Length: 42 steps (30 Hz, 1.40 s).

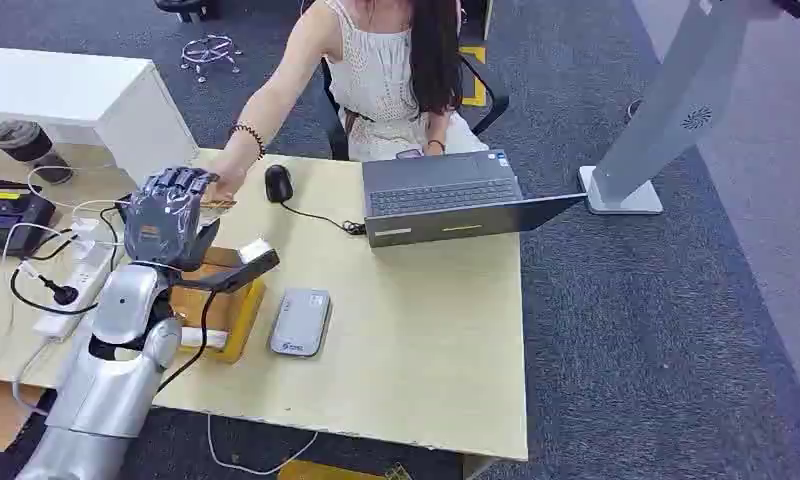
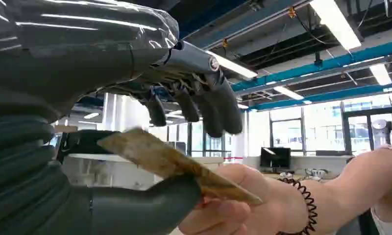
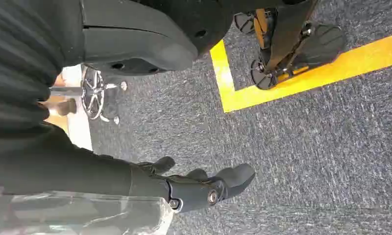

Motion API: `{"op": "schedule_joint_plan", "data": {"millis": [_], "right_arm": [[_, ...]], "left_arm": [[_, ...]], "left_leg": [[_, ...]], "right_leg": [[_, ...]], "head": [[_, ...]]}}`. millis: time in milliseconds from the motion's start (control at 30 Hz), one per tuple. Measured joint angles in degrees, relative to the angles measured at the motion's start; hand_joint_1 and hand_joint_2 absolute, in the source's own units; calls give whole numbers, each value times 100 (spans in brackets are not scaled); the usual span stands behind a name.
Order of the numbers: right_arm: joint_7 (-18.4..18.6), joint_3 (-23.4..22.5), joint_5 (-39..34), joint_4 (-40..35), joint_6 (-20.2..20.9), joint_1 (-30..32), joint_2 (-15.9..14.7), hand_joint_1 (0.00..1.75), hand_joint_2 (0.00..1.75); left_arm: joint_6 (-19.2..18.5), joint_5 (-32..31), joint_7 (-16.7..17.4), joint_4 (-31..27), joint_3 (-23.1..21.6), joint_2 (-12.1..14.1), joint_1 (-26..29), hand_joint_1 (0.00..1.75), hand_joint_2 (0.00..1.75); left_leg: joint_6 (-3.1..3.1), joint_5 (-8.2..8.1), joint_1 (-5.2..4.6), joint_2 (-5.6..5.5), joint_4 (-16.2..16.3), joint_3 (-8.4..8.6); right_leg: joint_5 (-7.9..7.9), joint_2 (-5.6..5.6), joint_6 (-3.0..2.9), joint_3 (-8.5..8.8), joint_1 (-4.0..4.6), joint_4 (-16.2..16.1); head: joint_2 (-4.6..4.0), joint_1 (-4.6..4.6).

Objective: Pass the card to the sensor for recognition and then transmit it.

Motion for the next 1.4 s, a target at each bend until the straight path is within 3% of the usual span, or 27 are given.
{"op": "schedule_joint_plan", "data": {"millis": [767,1033,1400], "right_arm": [[-17,0,72,0,-2,0,2,0,175],[-35,-28,64,0,-22,1,2,0,175],[-9,-37,112,0,-17,0,2,0,175]], "left_arm": [[-131,219,-186,-85,-169,-105,180,175,175],[-365,46,-109,-120,-826,-384,901,175,175],[-923,98,197,214,-968,-468,1048,175,175]], "left_leg": [[0,0,-2,0,0,1],[5,-5,-4,1,0,-3],[3,-2,-1,0,0,-2]], "right_leg": [[0,0,0,0,-2,0],[-2,2,2,-3,-3,-4],[-1,0,2,-3,0,-2]], "head": [[0,0],[0,0],[0,-2]]}}
